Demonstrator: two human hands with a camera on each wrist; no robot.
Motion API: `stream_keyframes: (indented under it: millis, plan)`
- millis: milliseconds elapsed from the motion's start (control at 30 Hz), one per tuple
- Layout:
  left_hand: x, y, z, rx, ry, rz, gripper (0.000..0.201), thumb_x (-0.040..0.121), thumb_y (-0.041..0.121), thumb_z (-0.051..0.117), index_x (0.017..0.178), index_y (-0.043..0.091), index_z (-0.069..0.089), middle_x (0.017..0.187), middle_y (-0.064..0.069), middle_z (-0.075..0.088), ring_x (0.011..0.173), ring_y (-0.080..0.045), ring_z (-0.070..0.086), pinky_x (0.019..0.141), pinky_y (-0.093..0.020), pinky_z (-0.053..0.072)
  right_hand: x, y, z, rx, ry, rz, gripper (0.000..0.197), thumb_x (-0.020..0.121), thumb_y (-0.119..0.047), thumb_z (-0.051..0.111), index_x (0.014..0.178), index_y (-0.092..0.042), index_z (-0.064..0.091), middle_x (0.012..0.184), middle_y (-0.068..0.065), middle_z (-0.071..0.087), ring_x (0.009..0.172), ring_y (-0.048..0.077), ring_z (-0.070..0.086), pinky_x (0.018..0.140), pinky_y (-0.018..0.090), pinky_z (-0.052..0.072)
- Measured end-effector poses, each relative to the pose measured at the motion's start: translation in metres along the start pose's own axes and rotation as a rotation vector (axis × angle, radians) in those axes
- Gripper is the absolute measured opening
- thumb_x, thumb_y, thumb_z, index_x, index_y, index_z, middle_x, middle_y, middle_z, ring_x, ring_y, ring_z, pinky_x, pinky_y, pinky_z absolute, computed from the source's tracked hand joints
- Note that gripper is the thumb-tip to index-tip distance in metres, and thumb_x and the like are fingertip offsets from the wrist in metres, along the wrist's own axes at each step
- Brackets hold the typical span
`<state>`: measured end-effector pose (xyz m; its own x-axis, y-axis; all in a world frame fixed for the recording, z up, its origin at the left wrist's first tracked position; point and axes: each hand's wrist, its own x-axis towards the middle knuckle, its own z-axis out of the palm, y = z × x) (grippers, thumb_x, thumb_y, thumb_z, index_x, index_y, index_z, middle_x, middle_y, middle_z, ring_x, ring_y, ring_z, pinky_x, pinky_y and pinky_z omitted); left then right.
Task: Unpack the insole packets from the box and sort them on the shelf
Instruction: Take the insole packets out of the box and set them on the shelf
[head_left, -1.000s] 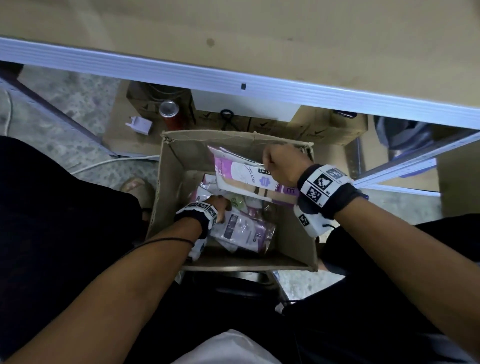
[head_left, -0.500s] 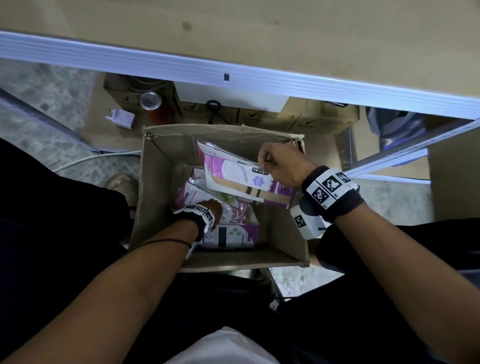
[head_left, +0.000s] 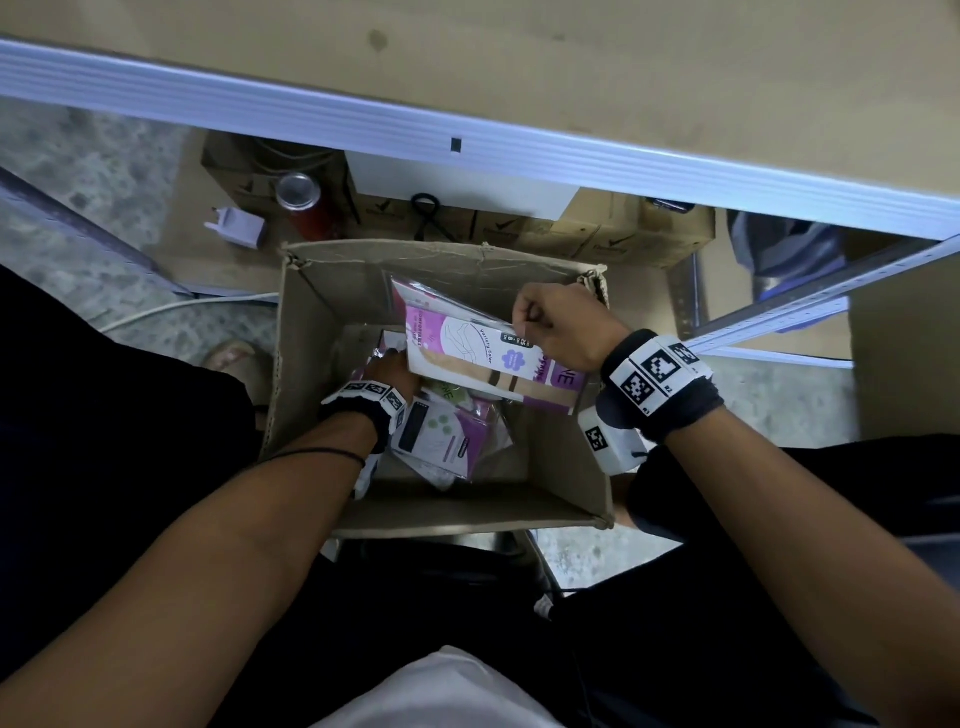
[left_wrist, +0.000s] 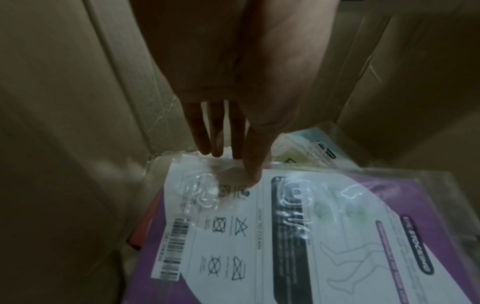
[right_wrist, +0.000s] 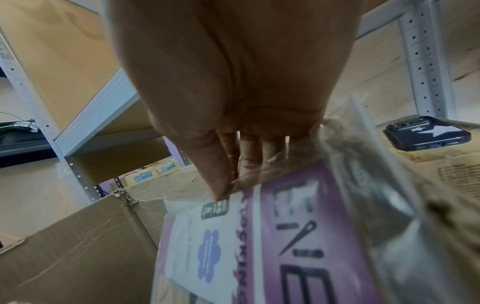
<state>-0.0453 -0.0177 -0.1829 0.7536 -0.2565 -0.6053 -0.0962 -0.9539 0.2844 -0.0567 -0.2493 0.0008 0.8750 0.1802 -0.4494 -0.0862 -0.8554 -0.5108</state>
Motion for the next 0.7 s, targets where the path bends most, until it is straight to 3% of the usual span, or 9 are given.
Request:
stream_keyframes:
  millis: [133,300,567,700]
  plan:
    - [-0.006,0.003,0.001,0.07,0.019,0.061,0.041,0.107,0.02,0.035,0.142,0.006,0.051,0.147,-0.019,0.049,0.136,-0.035,0.046,0.116,-0.043,0.033,0.001,0.001,0.0,0.008,0.0,0.006,0.02,0.091,-0.004,0.054,0.084,-0.021,0.06,0.08,-0.004,0.066,0.074,0.015,0.063,0.066,0.028,0.052]
    - [-0.017,0.007,-0.008,0.209,-0.028,0.033,0.034,0.098,0.01,0.047,0.128,0.004,0.062,0.133,-0.018,0.06,0.129,-0.036,0.051,0.105,-0.044,0.042,0.003,-0.001,0.001,-0.021,0.006,0.004,0.019,0.09,-0.003,0.054,0.085,-0.019,0.062,0.082,-0.002,0.066,0.076,0.018,0.063,0.068,0.03,0.053]
    - [-0.025,0.006,-0.027,0.335,-0.103,0.122,0.037,0.094,-0.001,0.053,0.13,-0.002,0.059,0.14,-0.023,0.054,0.131,-0.036,0.051,0.109,-0.046,0.041,0.007,-0.009,0.002,-0.077,0.037,0.029,0.021,0.086,-0.002,0.048,0.084,-0.019,0.06,0.085,-0.001,0.063,0.076,0.02,0.062,0.071,0.035,0.056]
    - [-0.04,0.008,-0.034,0.353,-0.149,0.129,0.035,0.092,0.004,0.059,0.127,0.002,0.065,0.138,-0.019,0.057,0.128,-0.032,0.055,0.105,-0.038,0.044,0.006,-0.018,-0.009,-0.135,0.11,0.059,0.024,0.083,-0.003,0.045,0.078,-0.023,0.056,0.091,0.002,0.062,0.081,0.024,0.062,0.069,0.033,0.053]
